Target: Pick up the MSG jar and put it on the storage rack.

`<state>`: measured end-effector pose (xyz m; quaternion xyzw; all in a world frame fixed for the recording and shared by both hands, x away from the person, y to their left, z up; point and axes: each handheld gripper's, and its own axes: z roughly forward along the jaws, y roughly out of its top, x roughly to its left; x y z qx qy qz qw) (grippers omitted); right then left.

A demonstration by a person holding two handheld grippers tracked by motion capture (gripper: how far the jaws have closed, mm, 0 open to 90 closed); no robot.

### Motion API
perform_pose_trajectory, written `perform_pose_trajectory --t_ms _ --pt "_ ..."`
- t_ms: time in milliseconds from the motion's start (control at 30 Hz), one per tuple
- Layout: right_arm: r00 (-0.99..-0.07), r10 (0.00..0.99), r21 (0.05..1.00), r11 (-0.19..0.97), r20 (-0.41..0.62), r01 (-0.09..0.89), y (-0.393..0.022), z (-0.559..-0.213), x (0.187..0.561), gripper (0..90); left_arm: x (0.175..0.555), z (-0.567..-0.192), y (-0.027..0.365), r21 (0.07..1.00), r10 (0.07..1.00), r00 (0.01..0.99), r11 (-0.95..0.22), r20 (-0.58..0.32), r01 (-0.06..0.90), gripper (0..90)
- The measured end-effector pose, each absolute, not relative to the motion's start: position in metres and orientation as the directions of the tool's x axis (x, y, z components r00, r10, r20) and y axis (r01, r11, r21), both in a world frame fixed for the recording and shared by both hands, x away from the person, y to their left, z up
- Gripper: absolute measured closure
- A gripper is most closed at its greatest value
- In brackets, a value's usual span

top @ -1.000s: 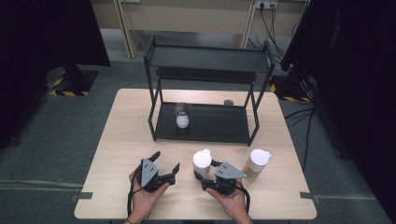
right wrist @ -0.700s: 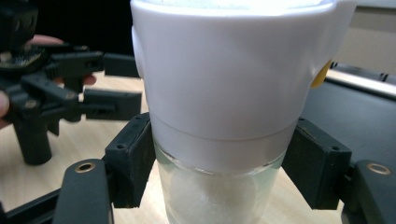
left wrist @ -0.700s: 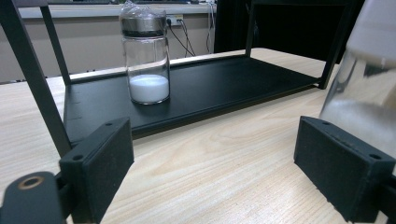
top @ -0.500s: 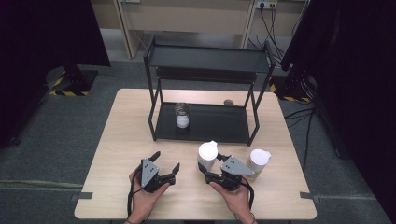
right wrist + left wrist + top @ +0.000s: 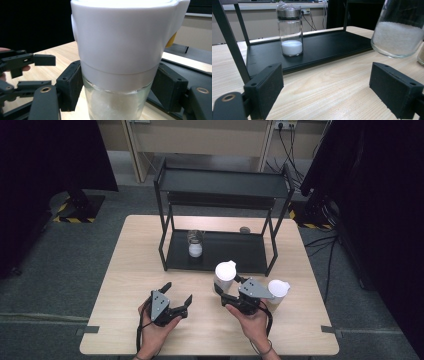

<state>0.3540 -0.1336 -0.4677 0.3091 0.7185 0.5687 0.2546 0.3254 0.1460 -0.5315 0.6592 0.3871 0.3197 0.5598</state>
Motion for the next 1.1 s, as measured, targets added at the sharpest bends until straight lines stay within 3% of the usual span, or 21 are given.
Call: perform_pose_trajectory --t_ms 1100 --pt "-0.606 0.796 0.974 0.133 0.006 0.185 -0.120 -0.457 0.409 30.8 0.326 -0.531 0.146 0.986 0.867 0.498 -0.074 -0.012 0.153 11.7"
